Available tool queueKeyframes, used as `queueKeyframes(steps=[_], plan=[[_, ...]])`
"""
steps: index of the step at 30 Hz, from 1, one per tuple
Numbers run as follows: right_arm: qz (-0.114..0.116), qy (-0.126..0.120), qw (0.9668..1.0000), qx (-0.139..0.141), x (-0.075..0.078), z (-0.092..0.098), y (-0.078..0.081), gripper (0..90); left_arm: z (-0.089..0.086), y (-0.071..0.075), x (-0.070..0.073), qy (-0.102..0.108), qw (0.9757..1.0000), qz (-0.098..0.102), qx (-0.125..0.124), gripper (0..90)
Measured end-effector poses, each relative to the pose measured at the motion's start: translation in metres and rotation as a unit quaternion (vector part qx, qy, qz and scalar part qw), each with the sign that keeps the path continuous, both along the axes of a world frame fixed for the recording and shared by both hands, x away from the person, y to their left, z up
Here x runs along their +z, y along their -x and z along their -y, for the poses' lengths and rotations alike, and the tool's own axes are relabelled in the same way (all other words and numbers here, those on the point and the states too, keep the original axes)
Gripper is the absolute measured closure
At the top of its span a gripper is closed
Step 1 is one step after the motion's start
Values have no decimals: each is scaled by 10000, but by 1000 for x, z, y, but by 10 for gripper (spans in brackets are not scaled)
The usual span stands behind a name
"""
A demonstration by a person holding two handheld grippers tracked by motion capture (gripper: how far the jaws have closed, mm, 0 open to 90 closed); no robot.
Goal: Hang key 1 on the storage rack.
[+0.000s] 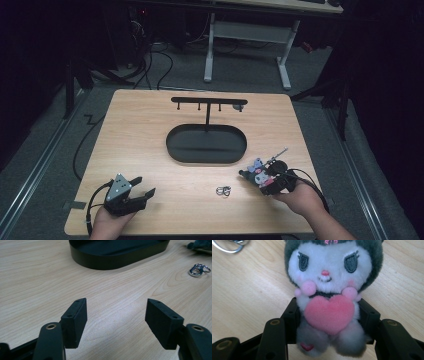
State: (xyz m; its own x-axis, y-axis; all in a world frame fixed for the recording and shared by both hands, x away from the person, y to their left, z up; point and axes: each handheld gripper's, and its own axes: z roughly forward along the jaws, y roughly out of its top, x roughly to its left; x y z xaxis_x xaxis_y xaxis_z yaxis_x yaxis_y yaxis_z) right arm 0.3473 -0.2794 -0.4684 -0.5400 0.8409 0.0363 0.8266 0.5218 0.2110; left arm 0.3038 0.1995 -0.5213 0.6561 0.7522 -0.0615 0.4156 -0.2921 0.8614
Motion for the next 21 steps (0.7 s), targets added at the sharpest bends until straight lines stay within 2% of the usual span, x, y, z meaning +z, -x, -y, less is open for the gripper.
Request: queueKeyframes(steps=[8, 21], plan=[[-12, -142, 9999, 53, 15, -5, 3, 478, 0, 1, 0, -9, 10000, 1, -13, 348], [89, -205, 9996, 156, 43, -17, -1, 478, 0, 0, 0, 0, 10000, -14, -49, 348]])
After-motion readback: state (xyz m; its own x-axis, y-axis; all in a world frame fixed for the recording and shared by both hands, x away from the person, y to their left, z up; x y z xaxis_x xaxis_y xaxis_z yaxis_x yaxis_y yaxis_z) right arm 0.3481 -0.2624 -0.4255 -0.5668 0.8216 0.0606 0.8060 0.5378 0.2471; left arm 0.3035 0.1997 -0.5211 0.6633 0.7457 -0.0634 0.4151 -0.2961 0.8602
